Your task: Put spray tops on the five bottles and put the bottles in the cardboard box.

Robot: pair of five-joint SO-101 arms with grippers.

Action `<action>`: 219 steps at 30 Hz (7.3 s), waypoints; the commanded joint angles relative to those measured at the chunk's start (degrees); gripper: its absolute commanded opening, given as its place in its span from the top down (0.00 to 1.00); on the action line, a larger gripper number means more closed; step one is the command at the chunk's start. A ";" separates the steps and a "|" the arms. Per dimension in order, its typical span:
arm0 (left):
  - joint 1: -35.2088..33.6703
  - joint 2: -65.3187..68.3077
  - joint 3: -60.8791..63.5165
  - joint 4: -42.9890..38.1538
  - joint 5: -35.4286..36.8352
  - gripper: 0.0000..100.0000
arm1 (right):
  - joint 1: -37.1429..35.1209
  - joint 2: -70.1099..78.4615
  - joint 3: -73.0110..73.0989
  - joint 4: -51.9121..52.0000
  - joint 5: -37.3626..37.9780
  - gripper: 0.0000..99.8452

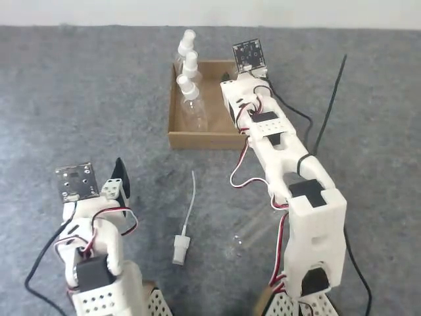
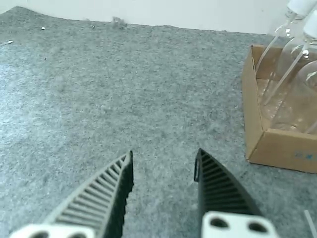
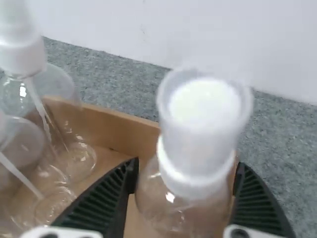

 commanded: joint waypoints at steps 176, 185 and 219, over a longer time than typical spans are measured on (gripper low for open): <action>-0.18 -0.97 0.48 -0.97 0.62 0.81 | -5.85 -69.85 59.96 59.91 41.76 0.75; -0.18 -0.97 0.48 -0.97 0.62 0.81 | -10.24 -69.76 59.52 59.91 45.54 0.66; -0.18 -0.97 0.48 -0.97 0.62 0.81 | -13.76 -70.46 61.71 59.74 49.32 0.82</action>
